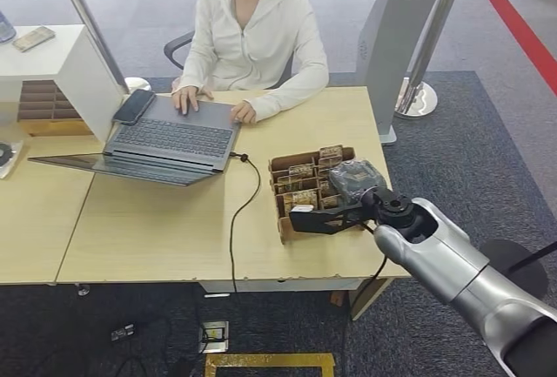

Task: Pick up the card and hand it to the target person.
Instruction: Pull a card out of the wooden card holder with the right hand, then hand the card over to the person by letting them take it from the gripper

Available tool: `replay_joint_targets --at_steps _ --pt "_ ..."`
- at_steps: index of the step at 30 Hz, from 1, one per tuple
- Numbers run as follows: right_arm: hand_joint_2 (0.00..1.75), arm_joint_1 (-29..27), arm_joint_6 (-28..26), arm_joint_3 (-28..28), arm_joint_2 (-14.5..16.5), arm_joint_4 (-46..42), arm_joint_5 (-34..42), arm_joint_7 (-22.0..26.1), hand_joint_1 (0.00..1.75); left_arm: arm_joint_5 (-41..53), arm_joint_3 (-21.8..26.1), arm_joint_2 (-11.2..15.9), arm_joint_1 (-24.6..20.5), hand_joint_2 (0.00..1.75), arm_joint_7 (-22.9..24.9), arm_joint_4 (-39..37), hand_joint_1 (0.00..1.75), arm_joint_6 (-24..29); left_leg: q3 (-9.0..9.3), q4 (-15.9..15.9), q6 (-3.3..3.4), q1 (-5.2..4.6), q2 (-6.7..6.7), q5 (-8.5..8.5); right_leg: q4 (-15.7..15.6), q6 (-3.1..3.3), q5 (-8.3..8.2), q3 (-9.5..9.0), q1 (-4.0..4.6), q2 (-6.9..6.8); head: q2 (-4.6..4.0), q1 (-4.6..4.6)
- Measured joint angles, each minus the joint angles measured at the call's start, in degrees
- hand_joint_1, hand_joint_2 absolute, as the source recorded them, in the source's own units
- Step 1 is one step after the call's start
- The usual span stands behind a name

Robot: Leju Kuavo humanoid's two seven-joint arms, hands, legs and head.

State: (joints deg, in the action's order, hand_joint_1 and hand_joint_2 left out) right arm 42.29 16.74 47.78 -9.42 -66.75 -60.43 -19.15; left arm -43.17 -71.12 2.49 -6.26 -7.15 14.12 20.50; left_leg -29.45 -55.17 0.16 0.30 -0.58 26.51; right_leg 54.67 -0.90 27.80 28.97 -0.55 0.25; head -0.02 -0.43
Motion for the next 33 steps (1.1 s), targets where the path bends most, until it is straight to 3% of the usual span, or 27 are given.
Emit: replay_joint_targets --at_steps 3,6,11,16,18,22,27,30,33 --pt "1.75 4.2 8.1 3.2 -3.5 -5.1 6.8 3.5 1.75 0.2 0.0 0.0 0.0 1.75 -0.2 0.0 0.0 -0.4 -0.04 0.0 0.0 -0.02 0.0 0.0 0.0 -0.01 0.0 0.02 -0.03 0.01 0.0 0.04" --pt "1.75 9.3 10.6 6.3 -5.5 -7.4 15.2 6.3 1.75 -0.2 0.0 0.0 0.0 1.75 -0.5 0.0 0.0 -0.5 -0.04 0.0 0.01 -0.03 0.02 0.0 0.0 -0.01 -0.01 0.04 -0.04 0.05 0.0 0.02" --pt "1.75 21.6 10.7 14.4 -8.1 -9.8 27.4 6.3 1.75 -1.1 0.0 0.0 0.1 1.75 -1.6 0.0 0.0 -0.5 -0.09 0.0 0.04 -0.03 0.01 -0.03 0.0 -0.02 -0.02 0.07 -0.04 0.03 0.0 0.0" --pt "1.75 33.1 8.3 19.1 -9.3 -11.5 35.1 3.0 1.75 -1.9 0.0 0.0 0.2 1.75 -1.7 0.0 0.0 -0.4 -0.15 -0.1 0.05 -0.04 0.0 -0.03 0.0 -0.03 -0.02 0.12 -0.04 0.03 0.0 0.02" --pt "1.75 36.5 4.7 19.8 -9.6 -12.0 36.6 1.4 1.71 -2.0 0.0 0.0 0.2 1.75 -1.6 0.0 0.0 -0.3 -0.17 -0.1 0.05 -0.04 0.0 -0.03 0.0 -0.03 -0.02 0.13 -0.04 0.03 0.0 0.03" --pt "1.75 38.3 -9.3 19.8 -10.1 -12.1 34.9 -2.4 1.75 -1.7 0.0 -0.1 0.2 1.75 -1.7 0.0 0.0 0.3 -0.16 -0.1 0.05 -0.04 0.01 -0.03 0.0 -0.03 -0.02 0.12 -0.04 0.02 0.0 0.04" --pt "1.75 32.8 -26.3 17.9 -9.9 -9.8 16.5 -9.7 1.75 0.2 0.0 -0.6 0.2 1.75 -1.6 0.0 0.0 1.1 -0.17 -0.1 0.07 -0.03 -0.06 -0.04 0.0 -0.06 -0.04 0.03 -0.02 -0.03 0.0 -0.01" --pt "1.75 28.8 -31.9 16.2 -8.8 -6.9 8.7 -10.9 1.75 0.9 0.0 -0.9 0.0 1.75 -1.3 0.0 0.0 1.3 -0.19 -0.1 0.11 -0.05 -0.09 -0.07 0.0 -0.09 -0.07 0.03 -0.03 -0.07 0.0 0.02" --pt "1.75 26.4 -33.9 14.7 -6.7 -2.9 4.7 -10.7 1.75 1.5 -0.1 -1.0 -0.3 1.75 -1.2 0.0 0.0 1.2 -0.19 -0.1 0.11 -0.05 -0.06 -0.07 0.0 -0.13 -0.1 0.06 -0.04 -0.03 0.0 -0.02"
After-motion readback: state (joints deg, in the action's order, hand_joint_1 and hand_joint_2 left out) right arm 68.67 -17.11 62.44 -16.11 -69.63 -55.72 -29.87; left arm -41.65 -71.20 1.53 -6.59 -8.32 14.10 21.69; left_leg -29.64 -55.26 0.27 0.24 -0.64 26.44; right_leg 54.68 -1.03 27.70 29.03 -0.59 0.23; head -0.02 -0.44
